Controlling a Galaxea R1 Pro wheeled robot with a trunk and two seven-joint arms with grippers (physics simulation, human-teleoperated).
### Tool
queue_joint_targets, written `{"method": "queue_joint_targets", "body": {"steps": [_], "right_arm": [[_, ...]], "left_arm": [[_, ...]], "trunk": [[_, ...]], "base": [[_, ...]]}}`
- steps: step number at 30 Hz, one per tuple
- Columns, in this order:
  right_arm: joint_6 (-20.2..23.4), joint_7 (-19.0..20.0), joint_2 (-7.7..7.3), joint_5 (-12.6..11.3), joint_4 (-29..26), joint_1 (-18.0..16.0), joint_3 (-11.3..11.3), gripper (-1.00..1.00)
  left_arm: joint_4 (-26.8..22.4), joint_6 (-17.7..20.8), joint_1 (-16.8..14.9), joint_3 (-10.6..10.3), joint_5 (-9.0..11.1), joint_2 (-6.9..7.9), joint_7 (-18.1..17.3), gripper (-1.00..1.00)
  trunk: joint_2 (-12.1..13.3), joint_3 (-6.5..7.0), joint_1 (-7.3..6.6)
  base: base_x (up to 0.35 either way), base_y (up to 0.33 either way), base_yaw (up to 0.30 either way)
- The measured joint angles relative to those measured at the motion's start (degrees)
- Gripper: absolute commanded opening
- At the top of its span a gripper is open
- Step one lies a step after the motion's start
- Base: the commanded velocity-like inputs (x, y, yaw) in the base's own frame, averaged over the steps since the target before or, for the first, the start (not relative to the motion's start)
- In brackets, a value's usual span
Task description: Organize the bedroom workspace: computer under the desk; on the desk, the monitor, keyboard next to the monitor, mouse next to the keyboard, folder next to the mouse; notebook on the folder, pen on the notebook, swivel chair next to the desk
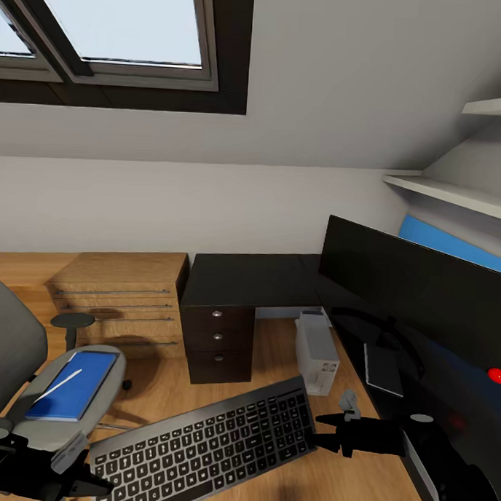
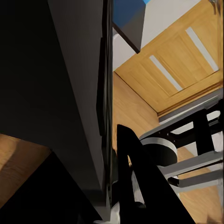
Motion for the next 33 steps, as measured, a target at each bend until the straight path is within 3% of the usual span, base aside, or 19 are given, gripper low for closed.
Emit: {"method": "queue_joint_targets", "body": {"steps": [33], "right_arm": [[-0.60,-0.24,0.38,0.27,0.08,0.00,0.46,1.00]], "left_arm": [[-0.05,-0.03,0.00,-0.34,-0.29,0.00,-0.40,-1.00]], "trunk": [[0.00,0.00,-0.01]], "base": [[0.076,0.000,0.000]]}}
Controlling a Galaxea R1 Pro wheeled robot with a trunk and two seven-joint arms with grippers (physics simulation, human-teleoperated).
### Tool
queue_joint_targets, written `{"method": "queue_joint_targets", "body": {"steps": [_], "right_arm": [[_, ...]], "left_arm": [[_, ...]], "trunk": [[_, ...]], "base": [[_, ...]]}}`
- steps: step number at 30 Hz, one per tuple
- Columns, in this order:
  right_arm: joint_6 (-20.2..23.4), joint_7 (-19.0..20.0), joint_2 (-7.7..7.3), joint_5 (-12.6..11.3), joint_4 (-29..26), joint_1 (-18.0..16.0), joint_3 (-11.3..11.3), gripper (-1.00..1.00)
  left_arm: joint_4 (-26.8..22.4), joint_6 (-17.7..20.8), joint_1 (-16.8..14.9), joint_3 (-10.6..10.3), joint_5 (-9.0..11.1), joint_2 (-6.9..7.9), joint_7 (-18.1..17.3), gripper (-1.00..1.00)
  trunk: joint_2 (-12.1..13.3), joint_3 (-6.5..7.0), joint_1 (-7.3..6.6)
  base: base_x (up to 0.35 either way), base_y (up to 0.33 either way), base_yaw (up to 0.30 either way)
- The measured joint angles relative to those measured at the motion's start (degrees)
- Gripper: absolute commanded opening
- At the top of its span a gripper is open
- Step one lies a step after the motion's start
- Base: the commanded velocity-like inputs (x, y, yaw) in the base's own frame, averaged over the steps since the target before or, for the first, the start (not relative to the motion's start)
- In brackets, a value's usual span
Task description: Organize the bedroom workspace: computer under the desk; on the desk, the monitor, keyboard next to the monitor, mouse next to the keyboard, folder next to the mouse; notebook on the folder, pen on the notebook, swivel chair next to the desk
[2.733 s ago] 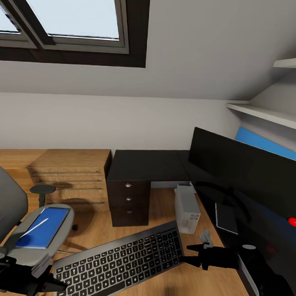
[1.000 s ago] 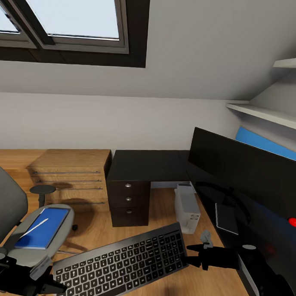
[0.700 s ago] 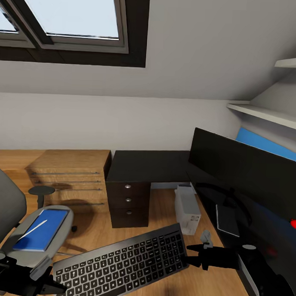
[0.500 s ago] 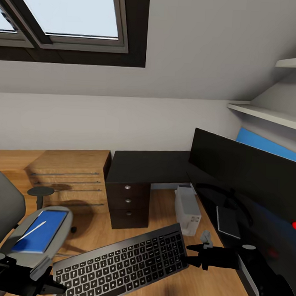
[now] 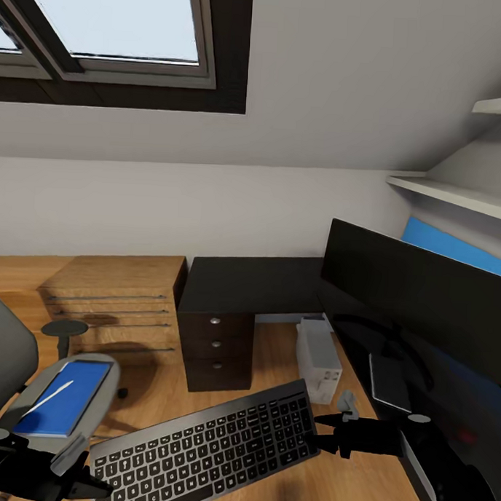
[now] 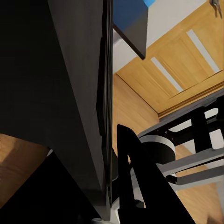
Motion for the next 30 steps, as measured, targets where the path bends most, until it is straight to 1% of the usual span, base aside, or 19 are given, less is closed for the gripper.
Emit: {"method": "queue_joint_targets", "body": {"steps": [18,26,30], "right_arm": [[-0.32,-0.95,0.34,-0.18,0.25,0.00,-0.15,1.00],[-1.18,-1.40,0.42,-0.20,0.59,0.00,-0.09,1.00],[-1.39,-2.43,0.51,-0.31,1.19,0.00,-0.06,1.00]], "left_arm": [[-0.02,0.00,0.00,-0.14,0.00,-0.02,0.00,-1.00],[-0.02,0.00,0.00,-0.16,0.00,-0.08,0.00,-1.00],[-0.02,0.00,0.00,-0.16,0.00,-0.09,0.00,-1.00]], "trunk": [[0.00,0.00,0.00],[0.00,0.00,0.00],[0.00,0.00,0.00]], "base": [[0.093,0.000,0.000],[0.095,0.000,0.000],[0.095,0.000,0.000]]}}
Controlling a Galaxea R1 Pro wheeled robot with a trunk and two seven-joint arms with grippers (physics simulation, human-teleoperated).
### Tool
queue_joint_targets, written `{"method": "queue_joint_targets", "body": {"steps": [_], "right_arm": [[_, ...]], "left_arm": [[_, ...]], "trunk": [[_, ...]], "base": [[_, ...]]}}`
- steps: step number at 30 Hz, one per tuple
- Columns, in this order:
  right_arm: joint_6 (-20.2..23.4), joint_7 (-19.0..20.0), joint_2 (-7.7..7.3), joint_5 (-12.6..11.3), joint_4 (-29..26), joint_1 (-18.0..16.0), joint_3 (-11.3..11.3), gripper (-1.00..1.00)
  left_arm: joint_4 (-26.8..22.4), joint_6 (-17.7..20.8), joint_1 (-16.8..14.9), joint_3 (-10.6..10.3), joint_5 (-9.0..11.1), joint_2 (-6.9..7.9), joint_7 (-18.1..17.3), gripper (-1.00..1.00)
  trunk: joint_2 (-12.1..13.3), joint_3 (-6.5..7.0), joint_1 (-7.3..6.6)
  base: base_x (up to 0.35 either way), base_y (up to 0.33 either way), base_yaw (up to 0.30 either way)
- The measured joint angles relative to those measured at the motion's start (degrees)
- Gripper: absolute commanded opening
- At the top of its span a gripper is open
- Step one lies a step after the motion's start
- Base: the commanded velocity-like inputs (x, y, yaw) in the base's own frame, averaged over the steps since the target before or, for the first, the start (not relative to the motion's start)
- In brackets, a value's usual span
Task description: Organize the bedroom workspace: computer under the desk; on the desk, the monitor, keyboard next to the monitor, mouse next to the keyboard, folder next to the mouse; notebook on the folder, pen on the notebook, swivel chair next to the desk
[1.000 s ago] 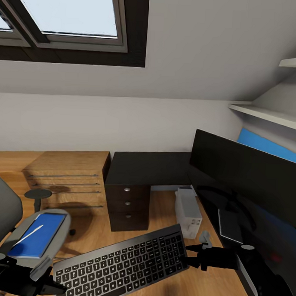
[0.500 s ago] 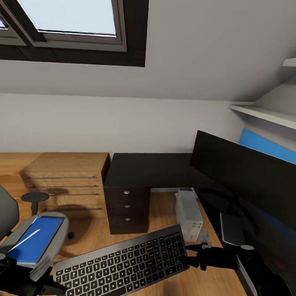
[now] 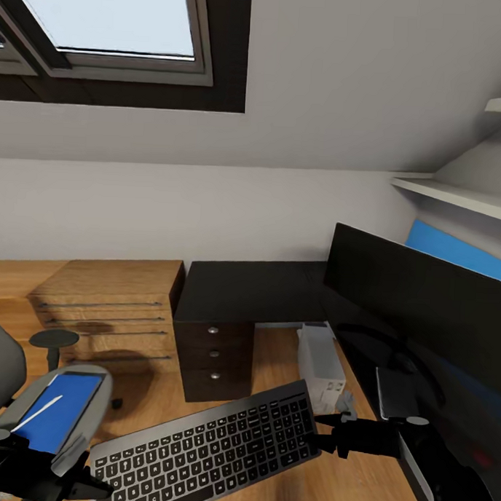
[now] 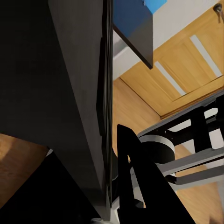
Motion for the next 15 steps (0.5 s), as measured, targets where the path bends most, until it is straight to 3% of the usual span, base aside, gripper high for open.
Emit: {"method": "queue_joint_targets", "body": {"steps": [2,9,15], "right_arm": [[-0.22,-0.57,0.05,-0.04,0.12,0.00,-0.01,1.00],[-1.40,-2.17,2.60,0.07,0.36,0.00,-0.12,1.00],[-1.63,-3.23,3.24,0.12,0.40,0.00,-0.03,1.00]], "left_arm": [[0.00,0.00,0.00,0.00,0.00,0.00,0.00,-1.00],[0.00,0.00,0.00,0.00,0.00,0.00,0.00,-1.00],[0.02,0.16,0.00,0.06,-0.08,0.00,0.00,-1.00]], "trunk": [[0.00,0.00,0.00],[0.00,0.00,0.00],[0.00,0.00,0.00]], "base": [[0.095,0.000,0.000],[0.095,0.000,0.000],[0.052,0.000,0.000]]}}
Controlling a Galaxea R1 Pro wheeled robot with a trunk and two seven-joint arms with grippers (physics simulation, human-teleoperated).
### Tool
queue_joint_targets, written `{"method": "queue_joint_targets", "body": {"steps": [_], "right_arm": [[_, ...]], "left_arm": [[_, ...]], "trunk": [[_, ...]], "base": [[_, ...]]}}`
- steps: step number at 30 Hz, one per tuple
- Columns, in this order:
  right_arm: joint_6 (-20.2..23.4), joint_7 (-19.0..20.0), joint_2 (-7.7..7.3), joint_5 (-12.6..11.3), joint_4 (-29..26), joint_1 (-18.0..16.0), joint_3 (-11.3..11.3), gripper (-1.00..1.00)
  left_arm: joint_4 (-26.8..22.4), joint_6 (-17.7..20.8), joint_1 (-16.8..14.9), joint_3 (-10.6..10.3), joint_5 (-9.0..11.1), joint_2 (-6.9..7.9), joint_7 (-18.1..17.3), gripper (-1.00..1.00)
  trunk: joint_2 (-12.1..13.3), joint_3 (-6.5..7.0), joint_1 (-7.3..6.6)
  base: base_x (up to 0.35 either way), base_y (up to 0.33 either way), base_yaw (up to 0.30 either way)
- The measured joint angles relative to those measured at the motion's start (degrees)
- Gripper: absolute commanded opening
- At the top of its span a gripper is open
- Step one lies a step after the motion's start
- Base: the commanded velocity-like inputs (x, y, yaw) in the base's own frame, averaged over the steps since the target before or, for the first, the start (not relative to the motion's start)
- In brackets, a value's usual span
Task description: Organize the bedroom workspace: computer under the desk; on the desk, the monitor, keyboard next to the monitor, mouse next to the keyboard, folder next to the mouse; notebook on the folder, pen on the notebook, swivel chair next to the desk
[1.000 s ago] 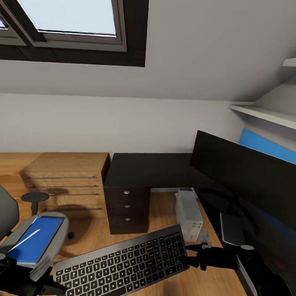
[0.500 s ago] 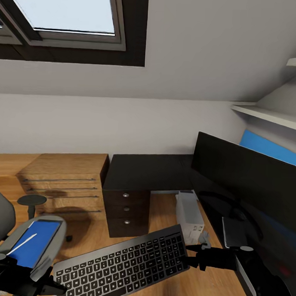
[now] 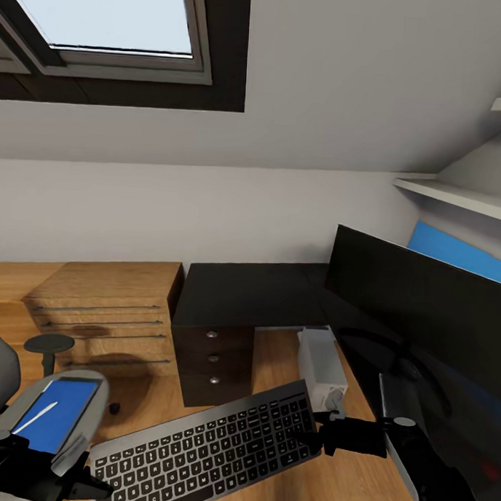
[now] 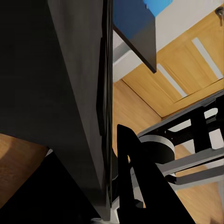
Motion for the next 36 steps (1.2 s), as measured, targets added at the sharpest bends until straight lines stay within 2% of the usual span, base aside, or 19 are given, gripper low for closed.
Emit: {"method": "queue_joint_targets", "body": {"steps": [36], "right_arm": [[-0.06,-0.19,0.09,0.08,0.01,0.00,0.23,1.00]], "left_arm": [[0.07,0.19,0.00,0.03,-0.09,0.00,0.00,-1.00]], "trunk": [[0.00,0.00,0.00]], "base": [[0.002,0.000,0.000]]}}
